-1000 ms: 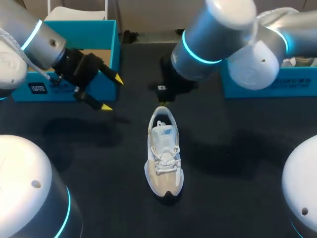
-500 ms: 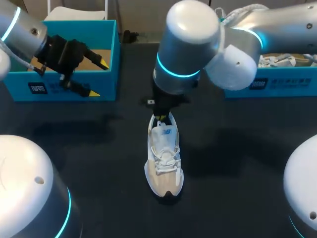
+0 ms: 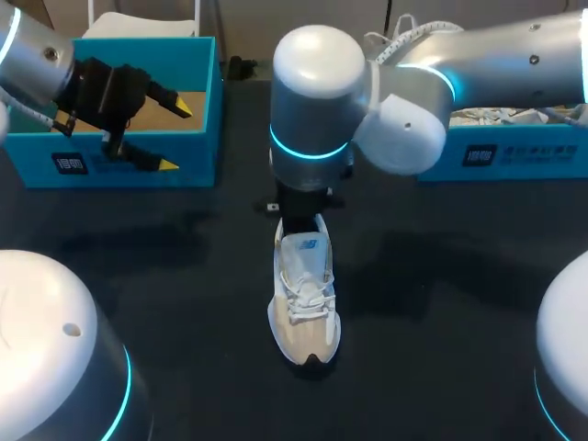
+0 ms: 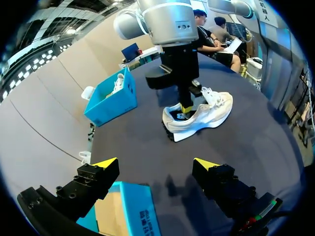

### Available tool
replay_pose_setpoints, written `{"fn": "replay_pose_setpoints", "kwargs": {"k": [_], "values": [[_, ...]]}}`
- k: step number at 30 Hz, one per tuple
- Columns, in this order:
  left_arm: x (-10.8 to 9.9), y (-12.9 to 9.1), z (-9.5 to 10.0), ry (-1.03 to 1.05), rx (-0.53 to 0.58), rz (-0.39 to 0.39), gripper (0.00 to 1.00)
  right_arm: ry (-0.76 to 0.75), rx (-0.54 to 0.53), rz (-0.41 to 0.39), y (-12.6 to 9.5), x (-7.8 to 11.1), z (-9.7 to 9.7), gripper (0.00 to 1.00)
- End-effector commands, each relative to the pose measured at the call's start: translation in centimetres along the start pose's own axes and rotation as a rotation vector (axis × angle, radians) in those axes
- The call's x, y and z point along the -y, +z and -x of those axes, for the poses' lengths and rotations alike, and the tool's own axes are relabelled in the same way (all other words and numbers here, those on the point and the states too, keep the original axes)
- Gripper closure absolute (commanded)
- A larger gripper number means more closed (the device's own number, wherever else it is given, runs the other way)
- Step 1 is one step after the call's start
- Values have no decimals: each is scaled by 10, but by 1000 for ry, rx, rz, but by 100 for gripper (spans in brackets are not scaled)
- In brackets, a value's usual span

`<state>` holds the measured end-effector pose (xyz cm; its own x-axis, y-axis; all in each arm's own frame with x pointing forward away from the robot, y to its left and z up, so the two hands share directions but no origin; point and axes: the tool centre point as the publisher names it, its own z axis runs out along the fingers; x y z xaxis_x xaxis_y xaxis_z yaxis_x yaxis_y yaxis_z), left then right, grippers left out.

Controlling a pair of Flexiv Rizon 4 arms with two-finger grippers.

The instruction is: Take the shoe out of the shoebox, open the shoe tongue, remove and reinsert the insole, then place the shoe into the shoebox

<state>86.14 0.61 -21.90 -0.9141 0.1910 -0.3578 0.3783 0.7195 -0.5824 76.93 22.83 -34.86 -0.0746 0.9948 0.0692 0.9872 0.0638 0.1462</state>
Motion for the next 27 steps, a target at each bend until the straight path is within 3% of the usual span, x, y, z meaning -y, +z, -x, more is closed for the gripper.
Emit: {"fn": "replay_pose_setpoints", "kwargs": {"k": [1, 15, 23, 27], "values": [[0, 0, 0, 1, -1, 2, 0, 18, 1, 5, 14, -1, 0, 100], [0, 0, 0, 1, -1, 2, 0, 34, 51, -26, 53, 2, 12, 100], [0, 0, 0, 1, -1, 2, 0, 38, 110, 38, 29, 2, 12, 100], [0, 0, 0, 1, -1, 2, 0, 22, 117, 61, 28, -6, 13, 100]]}}
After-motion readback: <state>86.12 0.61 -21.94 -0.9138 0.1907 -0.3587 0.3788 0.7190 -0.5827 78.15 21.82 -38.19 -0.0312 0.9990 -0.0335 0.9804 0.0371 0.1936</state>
